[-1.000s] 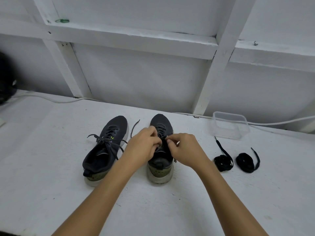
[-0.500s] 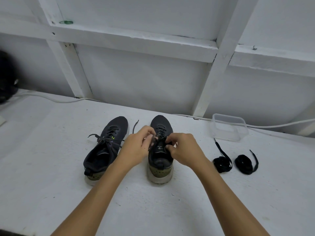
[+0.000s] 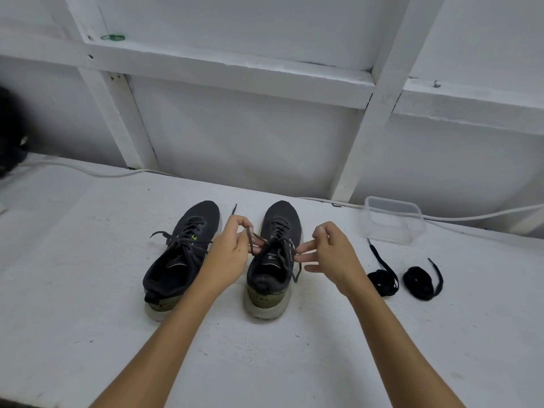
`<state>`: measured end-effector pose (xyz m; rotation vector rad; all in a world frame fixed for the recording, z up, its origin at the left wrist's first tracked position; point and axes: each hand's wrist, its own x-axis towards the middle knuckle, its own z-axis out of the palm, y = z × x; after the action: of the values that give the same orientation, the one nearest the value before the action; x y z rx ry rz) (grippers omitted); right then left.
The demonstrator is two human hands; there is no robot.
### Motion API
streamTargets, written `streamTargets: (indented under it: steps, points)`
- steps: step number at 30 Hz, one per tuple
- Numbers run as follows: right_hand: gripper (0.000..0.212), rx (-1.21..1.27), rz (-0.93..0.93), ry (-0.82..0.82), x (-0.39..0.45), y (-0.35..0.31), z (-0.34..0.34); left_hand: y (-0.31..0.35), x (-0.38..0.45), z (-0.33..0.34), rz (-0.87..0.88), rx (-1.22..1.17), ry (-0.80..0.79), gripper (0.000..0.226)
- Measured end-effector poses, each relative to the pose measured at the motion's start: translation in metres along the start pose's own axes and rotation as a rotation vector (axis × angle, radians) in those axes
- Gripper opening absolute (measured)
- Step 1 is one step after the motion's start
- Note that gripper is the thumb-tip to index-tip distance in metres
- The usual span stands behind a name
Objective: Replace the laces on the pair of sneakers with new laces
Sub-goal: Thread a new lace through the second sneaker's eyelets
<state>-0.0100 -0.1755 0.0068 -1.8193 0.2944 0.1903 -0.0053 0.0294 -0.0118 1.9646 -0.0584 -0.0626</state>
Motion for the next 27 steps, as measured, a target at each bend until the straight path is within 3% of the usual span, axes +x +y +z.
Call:
streamTargets:
  steps: [7,10,13,18,22,27]
  points:
    - [0.014,-0.412,-0.292,0.004,-0.009,0.008,0.012,0.004,0.002,-0.003,-0.104,-0.143,0.010,0.017]
    - [0.011,-0.586,-0.459,-0.003,-0.007,0.010,0.016,0.003,0.002,-0.002,-0.041,-0.030,0.003,0.019]
    - [0.029,-0.714,-0.453,-0.106,-0.004,0.007,0.020,0.000,0.008,-0.001,0.007,0.133,-0.036,0.006]
    - [0.023,-0.824,-0.461,-0.105,0.002,0.001,0.027,-0.002,0.013,-0.006,0.069,0.266,-0.157,0.028]
    - [0.018,-0.707,-0.431,-0.048,0.003,0.003,0.024,-0.003,0.013,-0.006,0.093,0.306,-0.164,0.023]
    - [0.025,-0.135,-0.168,-0.080,-0.002,0.010,0.010,-0.006,0.014,-0.003,0.068,0.254,-0.104,0.021]
